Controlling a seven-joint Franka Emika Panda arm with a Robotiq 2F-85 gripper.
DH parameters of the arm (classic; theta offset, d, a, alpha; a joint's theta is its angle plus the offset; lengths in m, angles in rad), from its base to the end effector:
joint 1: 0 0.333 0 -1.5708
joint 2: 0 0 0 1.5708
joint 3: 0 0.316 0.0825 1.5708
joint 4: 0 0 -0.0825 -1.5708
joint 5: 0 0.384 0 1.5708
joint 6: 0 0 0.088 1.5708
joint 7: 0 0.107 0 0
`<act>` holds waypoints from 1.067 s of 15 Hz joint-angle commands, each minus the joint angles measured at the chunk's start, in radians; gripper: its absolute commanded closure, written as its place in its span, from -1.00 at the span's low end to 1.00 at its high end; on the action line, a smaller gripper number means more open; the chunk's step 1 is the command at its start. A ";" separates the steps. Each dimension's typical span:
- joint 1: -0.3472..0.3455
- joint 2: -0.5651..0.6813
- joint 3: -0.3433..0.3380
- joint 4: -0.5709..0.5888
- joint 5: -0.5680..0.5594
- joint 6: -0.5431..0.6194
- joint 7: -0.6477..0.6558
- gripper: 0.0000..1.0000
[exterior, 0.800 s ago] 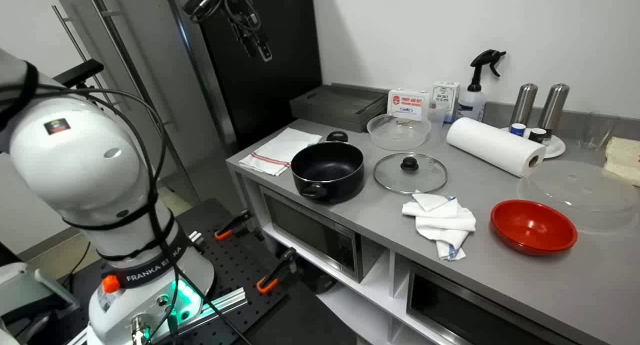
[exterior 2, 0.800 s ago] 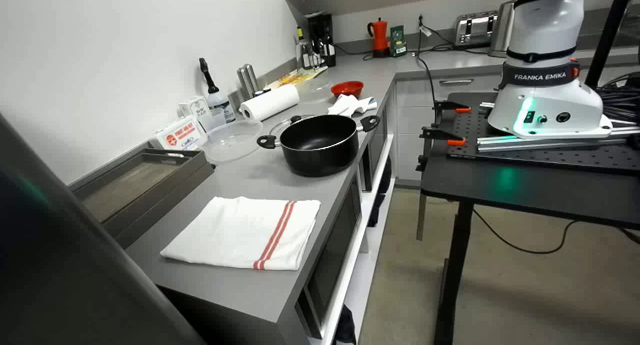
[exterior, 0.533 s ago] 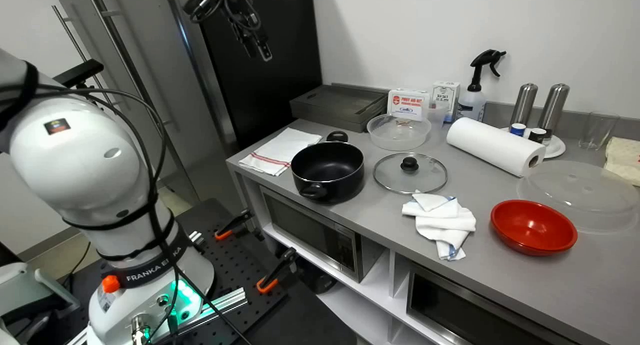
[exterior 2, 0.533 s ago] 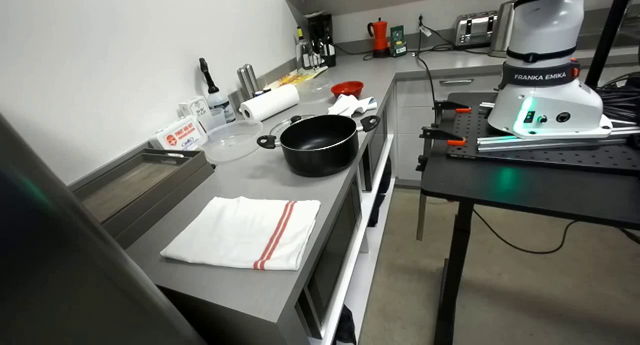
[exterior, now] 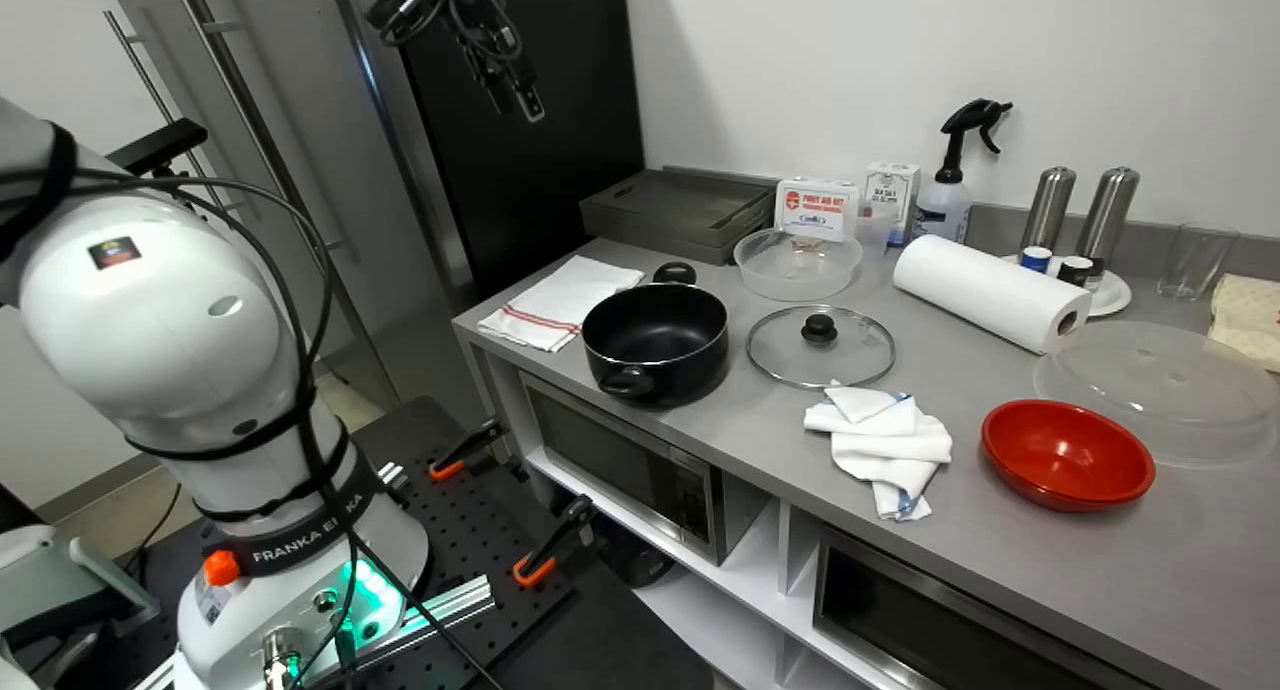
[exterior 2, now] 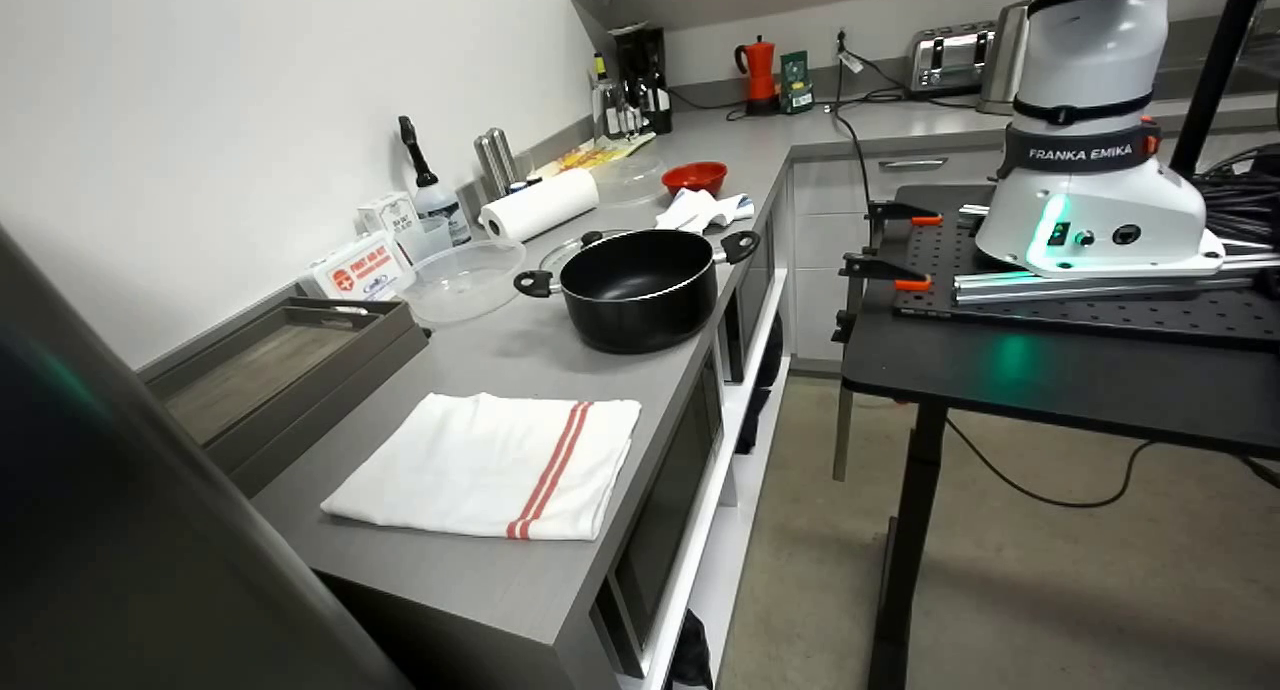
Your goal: Put the lid on the pot
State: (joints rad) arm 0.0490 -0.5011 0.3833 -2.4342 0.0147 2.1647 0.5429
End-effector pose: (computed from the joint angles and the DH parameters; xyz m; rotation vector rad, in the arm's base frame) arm 0.3814 0.1881 0.4911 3.0499 -0.2181 0.3909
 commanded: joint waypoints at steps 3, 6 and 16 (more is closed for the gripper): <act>-0.024 0.093 -0.027 0.057 -0.064 0.001 0.031 -1.00; -0.067 0.198 -0.047 0.133 -0.123 -0.009 0.059 -1.00; -0.075 0.624 -0.260 0.556 -0.125 -0.047 0.087 -1.00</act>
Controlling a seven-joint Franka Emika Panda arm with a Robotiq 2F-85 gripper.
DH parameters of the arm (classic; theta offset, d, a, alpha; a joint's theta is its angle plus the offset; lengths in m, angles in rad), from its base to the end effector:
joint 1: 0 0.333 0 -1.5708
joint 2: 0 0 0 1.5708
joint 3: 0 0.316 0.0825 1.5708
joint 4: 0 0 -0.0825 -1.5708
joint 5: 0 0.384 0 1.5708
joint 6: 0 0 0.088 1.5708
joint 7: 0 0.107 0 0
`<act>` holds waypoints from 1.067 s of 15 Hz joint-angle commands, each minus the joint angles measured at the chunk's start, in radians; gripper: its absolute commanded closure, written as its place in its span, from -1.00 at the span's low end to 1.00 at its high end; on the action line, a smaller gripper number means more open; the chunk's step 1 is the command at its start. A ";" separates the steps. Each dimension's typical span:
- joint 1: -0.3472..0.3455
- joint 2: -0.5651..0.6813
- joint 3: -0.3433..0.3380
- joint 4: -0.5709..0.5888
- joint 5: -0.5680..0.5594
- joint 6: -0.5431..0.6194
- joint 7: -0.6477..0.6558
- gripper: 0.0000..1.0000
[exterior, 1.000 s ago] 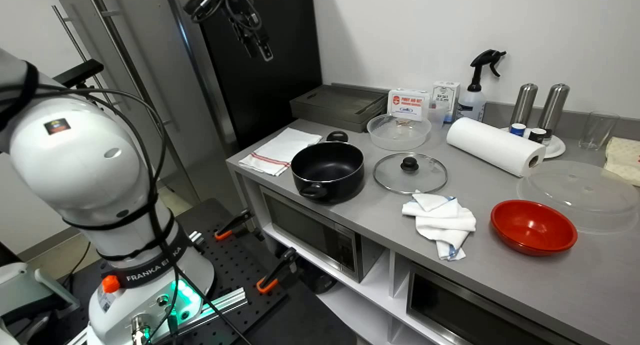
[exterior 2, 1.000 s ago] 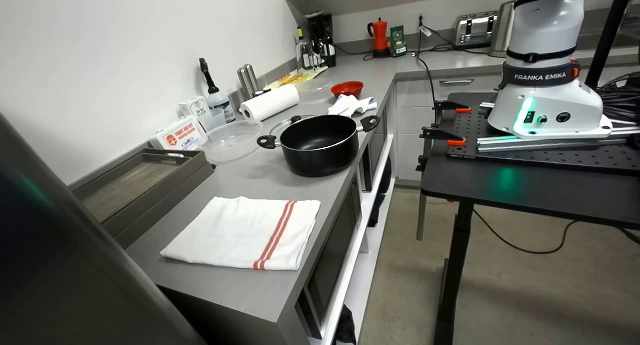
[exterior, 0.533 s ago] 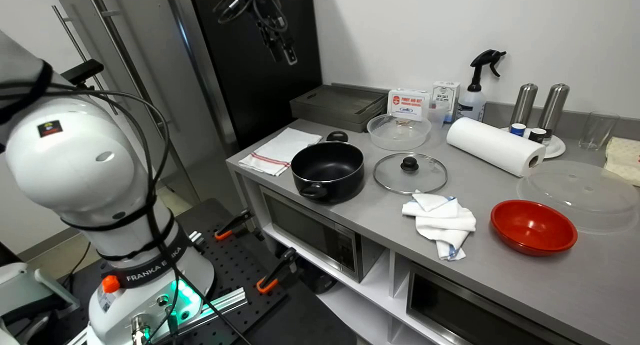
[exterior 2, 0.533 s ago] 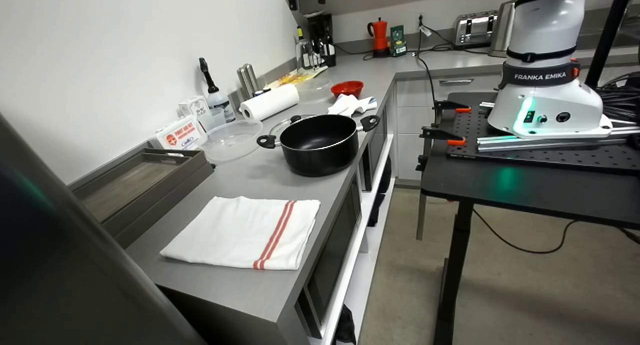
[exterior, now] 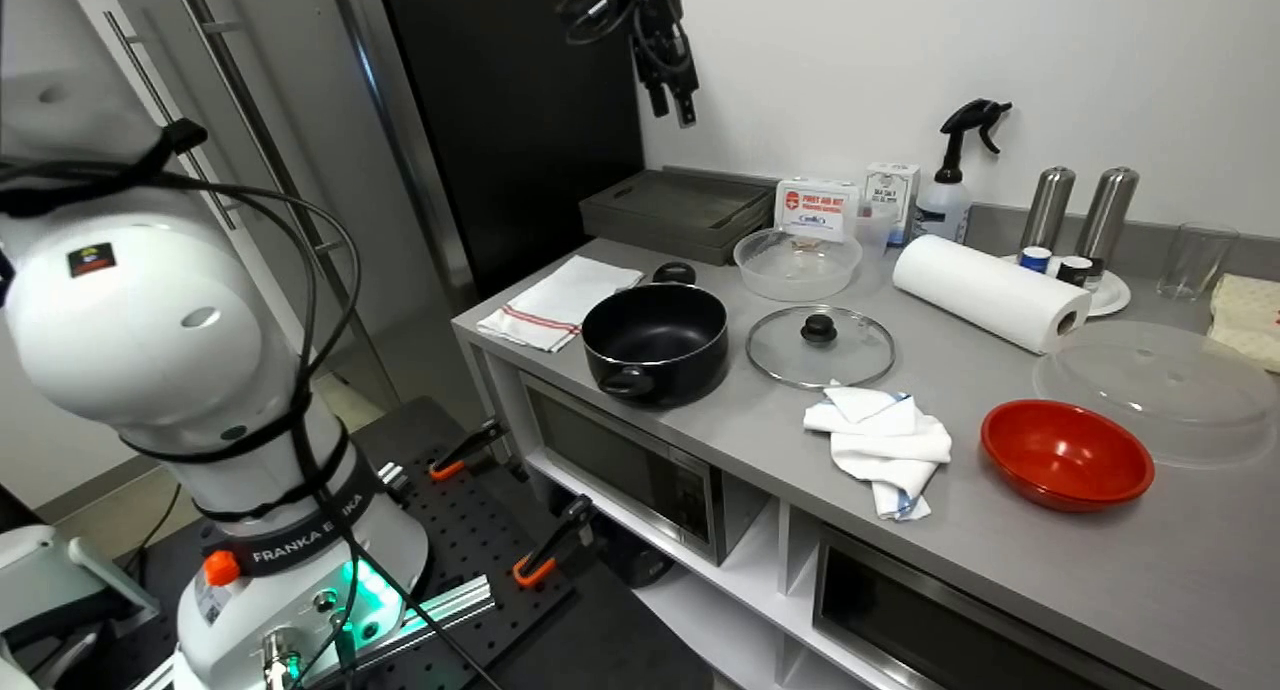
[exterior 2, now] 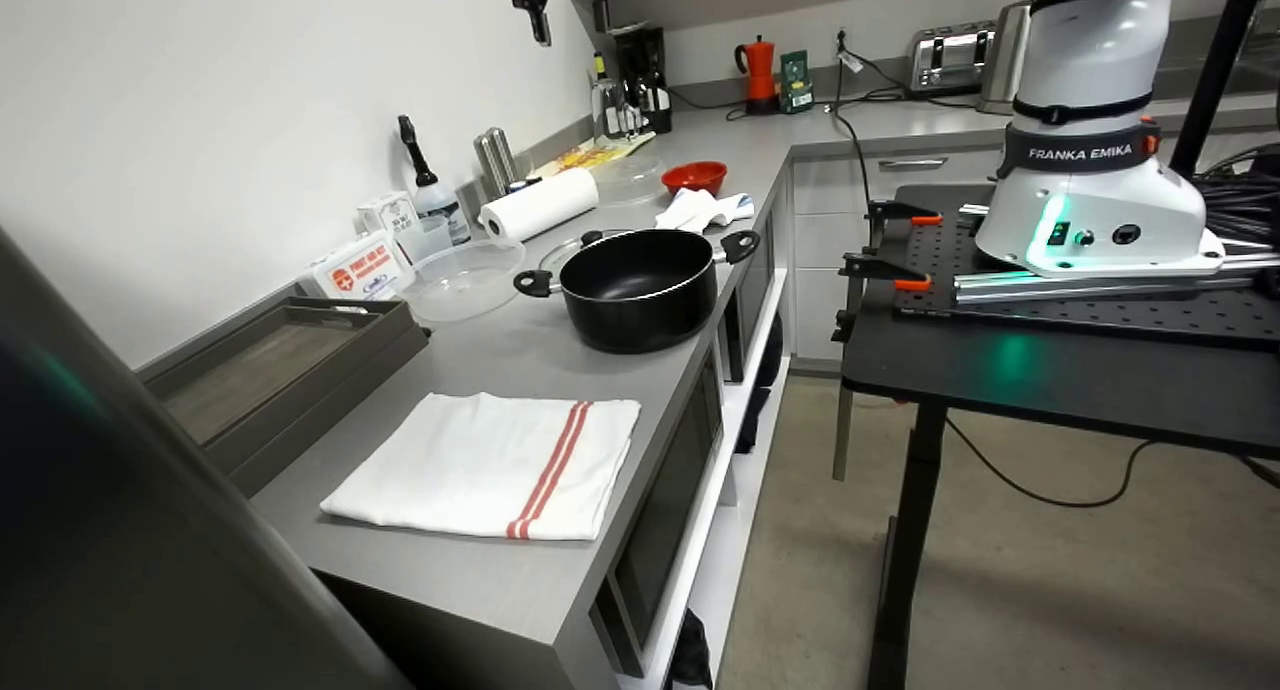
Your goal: Put the lid on the pot
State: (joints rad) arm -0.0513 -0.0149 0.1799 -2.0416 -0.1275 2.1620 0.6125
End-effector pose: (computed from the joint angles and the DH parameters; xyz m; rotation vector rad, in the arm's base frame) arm 0.5567 0.0672 0.4612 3.0068 -0.6405 0.2567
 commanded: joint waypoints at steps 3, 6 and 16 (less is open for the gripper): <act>0.031 0.255 -0.121 0.282 0.045 -0.037 0.024 -1.00; 0.029 0.367 -0.170 0.391 0.097 -0.049 0.016 -1.00; 0.028 0.627 -0.262 0.604 0.200 -0.050 0.054 -1.00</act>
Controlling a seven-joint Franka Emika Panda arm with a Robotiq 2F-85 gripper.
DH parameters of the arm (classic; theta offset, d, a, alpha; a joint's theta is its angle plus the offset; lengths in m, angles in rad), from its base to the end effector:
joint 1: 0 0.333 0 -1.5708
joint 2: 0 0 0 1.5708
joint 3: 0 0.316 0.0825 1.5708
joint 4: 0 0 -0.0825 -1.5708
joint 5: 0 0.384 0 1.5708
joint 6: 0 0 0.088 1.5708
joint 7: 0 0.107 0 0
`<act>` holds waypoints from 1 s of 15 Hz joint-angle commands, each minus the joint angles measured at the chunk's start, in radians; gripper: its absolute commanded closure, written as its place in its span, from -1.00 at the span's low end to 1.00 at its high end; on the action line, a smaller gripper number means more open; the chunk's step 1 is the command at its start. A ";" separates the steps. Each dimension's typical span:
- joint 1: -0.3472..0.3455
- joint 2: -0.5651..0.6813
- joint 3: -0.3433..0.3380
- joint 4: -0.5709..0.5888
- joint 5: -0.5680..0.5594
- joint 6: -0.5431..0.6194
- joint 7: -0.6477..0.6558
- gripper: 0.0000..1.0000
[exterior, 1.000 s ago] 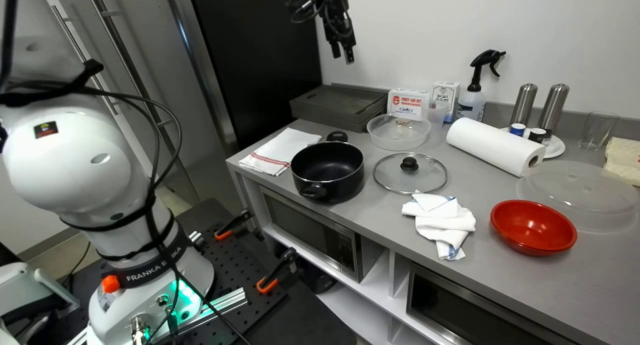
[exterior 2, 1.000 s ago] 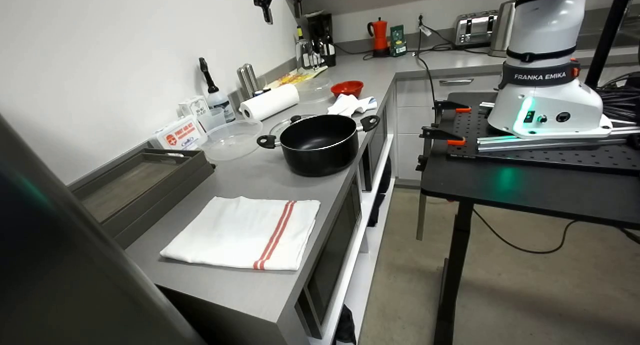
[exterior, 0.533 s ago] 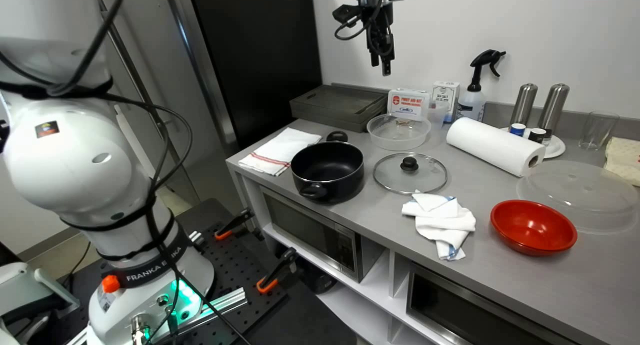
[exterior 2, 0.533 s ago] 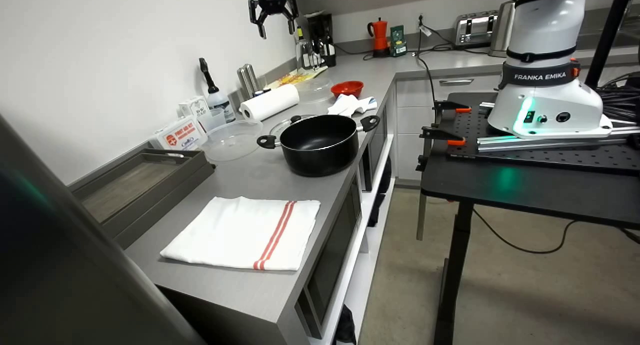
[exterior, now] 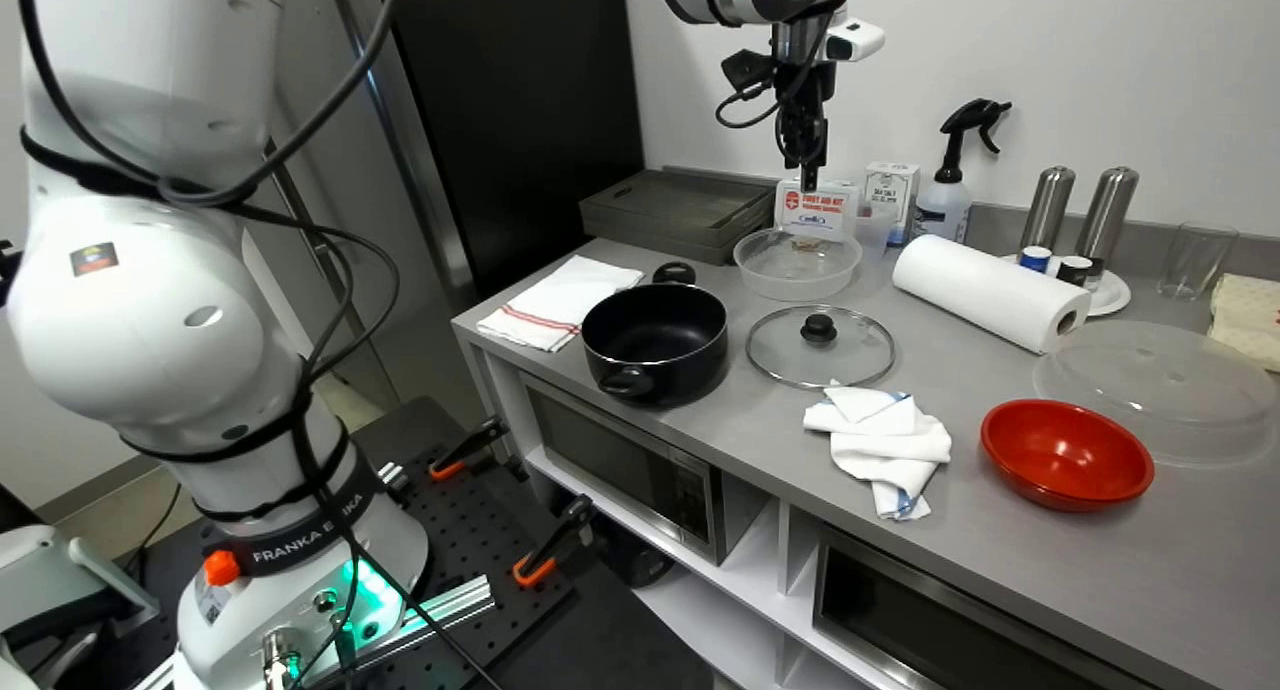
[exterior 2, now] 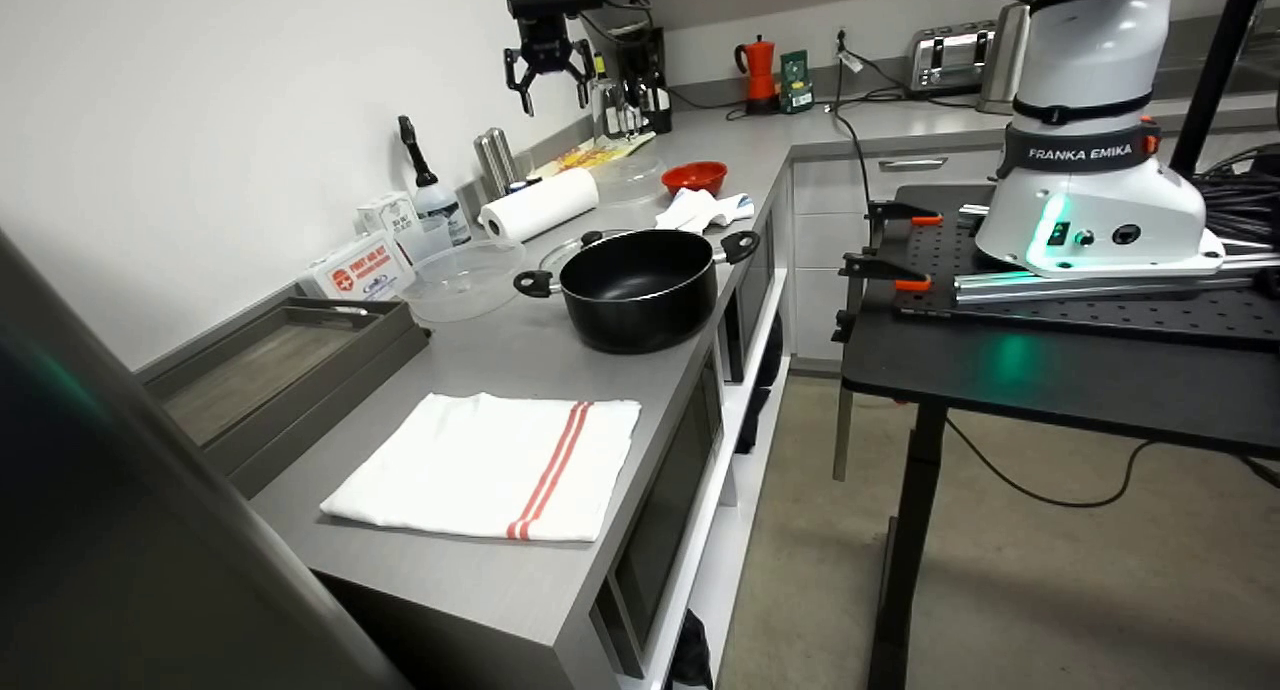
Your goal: Put the lid on the pot
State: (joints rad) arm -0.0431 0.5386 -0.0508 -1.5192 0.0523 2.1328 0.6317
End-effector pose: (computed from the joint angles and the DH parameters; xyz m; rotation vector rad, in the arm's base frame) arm 0.7043 -0.0583 0.3554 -2.8890 1.1266 -0.1053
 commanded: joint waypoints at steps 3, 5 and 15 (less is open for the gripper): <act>0.019 0.120 -0.042 0.098 0.020 -0.015 0.054 -1.00; 0.020 0.144 -0.047 0.095 0.021 -0.006 0.064 -1.00; 0.005 0.315 -0.061 0.204 0.038 0.019 0.094 -1.00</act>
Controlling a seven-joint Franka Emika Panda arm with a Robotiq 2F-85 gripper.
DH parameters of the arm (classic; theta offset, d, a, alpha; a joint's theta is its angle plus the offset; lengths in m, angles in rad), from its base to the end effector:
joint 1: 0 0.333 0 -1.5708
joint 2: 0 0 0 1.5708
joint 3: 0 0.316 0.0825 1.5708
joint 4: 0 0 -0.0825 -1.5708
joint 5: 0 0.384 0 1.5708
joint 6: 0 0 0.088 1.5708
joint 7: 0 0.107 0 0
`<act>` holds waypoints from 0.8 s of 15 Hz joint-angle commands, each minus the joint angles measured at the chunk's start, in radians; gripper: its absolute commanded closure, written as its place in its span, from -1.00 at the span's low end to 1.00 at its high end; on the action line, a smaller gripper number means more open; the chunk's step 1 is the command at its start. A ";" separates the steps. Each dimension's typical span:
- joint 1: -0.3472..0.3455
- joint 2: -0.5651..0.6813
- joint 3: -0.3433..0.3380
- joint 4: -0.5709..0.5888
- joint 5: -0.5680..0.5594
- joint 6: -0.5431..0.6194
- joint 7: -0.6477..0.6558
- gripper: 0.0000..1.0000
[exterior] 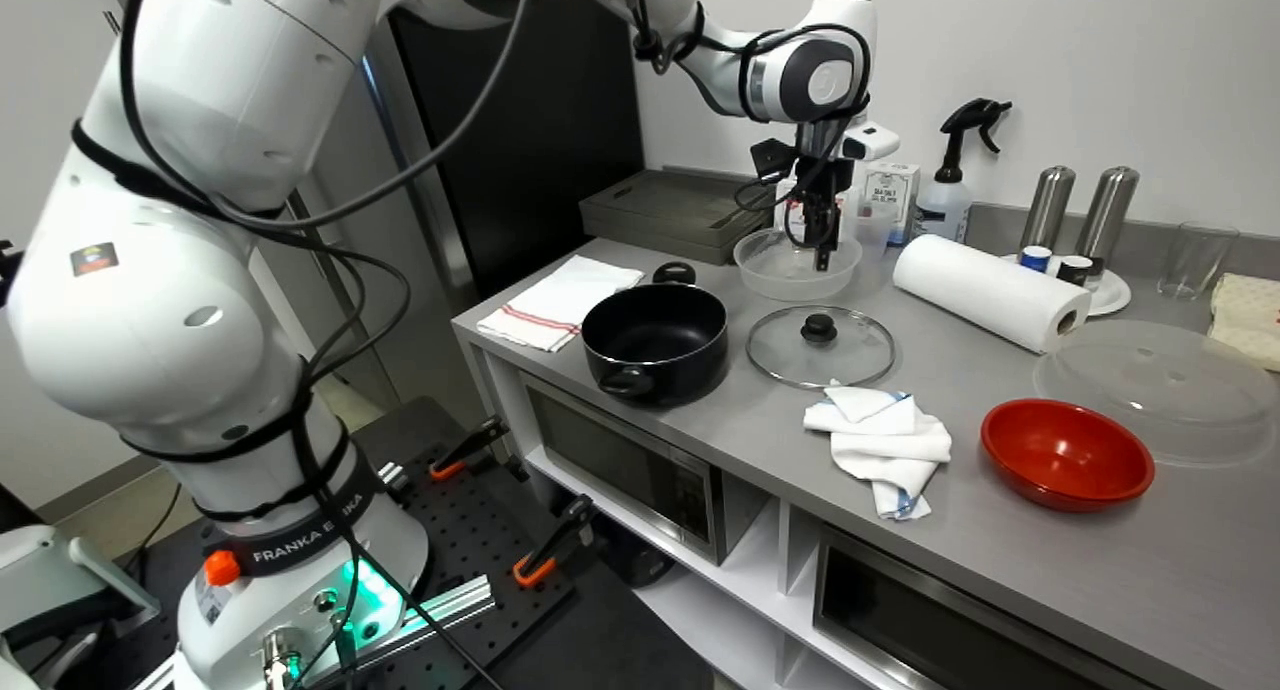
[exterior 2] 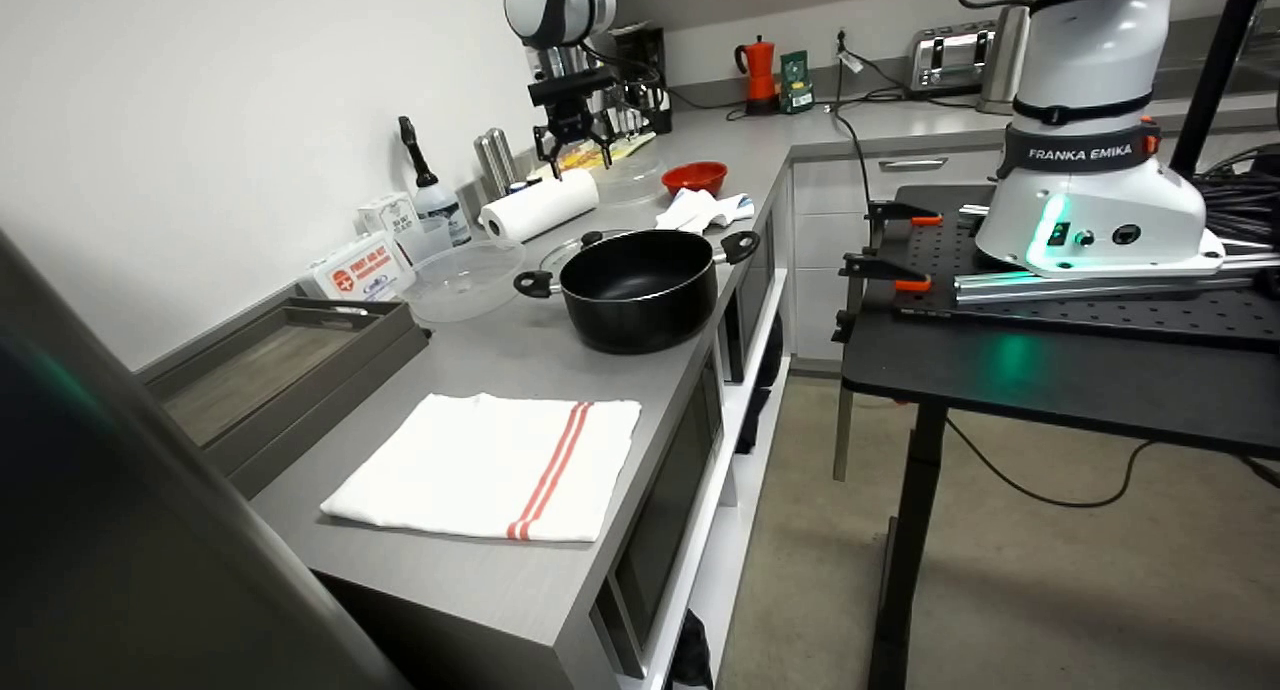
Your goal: Put the lid on the pot
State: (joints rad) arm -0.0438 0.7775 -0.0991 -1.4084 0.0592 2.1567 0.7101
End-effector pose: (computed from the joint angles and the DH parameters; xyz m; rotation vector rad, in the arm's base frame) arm 0.7216 -0.0872 0.2385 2.8315 -1.2968 -0.0287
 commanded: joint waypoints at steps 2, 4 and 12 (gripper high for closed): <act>0.004 0.125 -0.014 0.144 0.038 -0.009 0.023 -1.00; 0.001 0.170 -0.013 0.191 0.044 -0.014 0.032 -1.00; -0.013 0.323 -0.019 0.381 0.046 -0.031 0.071 -1.00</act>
State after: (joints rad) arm -0.0543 1.0282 -0.1067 -1.1444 0.0825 2.1554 0.7576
